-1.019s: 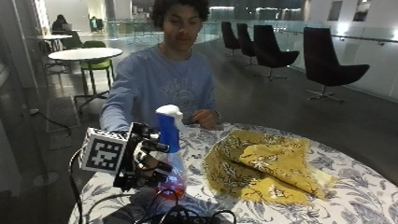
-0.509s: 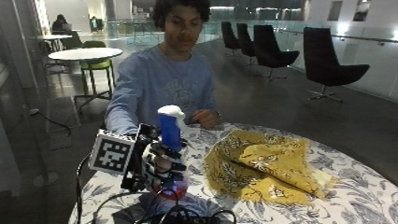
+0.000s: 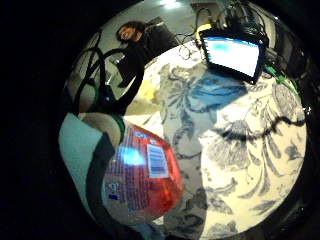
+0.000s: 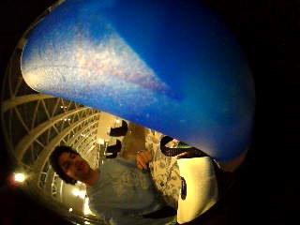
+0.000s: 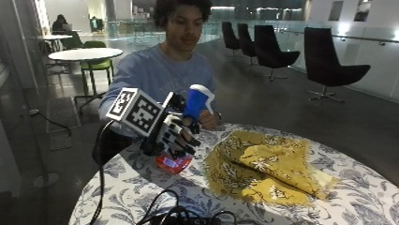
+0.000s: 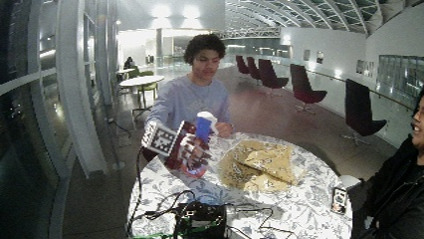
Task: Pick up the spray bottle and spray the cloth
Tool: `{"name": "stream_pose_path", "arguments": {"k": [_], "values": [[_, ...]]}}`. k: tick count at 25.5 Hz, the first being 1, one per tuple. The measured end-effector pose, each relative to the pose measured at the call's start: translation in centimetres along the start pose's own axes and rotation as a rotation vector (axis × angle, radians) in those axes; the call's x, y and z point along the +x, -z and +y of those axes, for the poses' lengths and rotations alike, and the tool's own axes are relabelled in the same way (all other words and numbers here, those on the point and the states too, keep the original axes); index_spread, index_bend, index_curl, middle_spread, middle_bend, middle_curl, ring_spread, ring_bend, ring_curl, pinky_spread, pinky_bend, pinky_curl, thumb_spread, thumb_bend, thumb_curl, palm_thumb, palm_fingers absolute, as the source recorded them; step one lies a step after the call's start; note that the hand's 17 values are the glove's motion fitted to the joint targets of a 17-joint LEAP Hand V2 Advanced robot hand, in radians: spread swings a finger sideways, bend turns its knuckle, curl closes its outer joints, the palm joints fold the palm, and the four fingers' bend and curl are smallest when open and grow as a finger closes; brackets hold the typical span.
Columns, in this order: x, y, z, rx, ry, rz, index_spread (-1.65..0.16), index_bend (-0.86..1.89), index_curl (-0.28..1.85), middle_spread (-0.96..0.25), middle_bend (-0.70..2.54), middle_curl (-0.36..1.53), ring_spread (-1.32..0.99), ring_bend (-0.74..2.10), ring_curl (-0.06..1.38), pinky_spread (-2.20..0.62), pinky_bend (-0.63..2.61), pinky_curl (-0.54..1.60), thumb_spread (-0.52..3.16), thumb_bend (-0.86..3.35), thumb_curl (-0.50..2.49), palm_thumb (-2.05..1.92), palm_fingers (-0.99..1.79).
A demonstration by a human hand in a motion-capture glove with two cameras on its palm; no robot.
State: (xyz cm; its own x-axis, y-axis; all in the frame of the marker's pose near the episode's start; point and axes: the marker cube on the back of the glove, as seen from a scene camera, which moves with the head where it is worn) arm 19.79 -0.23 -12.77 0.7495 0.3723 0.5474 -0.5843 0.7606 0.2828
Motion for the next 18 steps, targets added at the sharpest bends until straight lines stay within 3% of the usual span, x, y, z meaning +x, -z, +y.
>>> {"name": "stream_pose_path", "arguments": {"k": [8, 18], "values": [[-3.7, -1.9, -0.9, -0.299, -0.056, 0.206, -0.26, 0.09, 0.26, -0.07, 0.32, 0.44, -0.07, 0.57, 0.40, -0.02, 0.42, 0.38, 0.83, -0.02, 0.49, 0.91, 1.13], [-4.8, -2.9, -2.4, -0.477, -0.105, 0.313, -0.25, 0.10, 0.26, -0.07, 0.32, 0.44, -0.06, 0.59, 0.41, -0.04, 0.44, 0.38, 0.81, -0.03, 0.52, 0.91, 1.14]]}}
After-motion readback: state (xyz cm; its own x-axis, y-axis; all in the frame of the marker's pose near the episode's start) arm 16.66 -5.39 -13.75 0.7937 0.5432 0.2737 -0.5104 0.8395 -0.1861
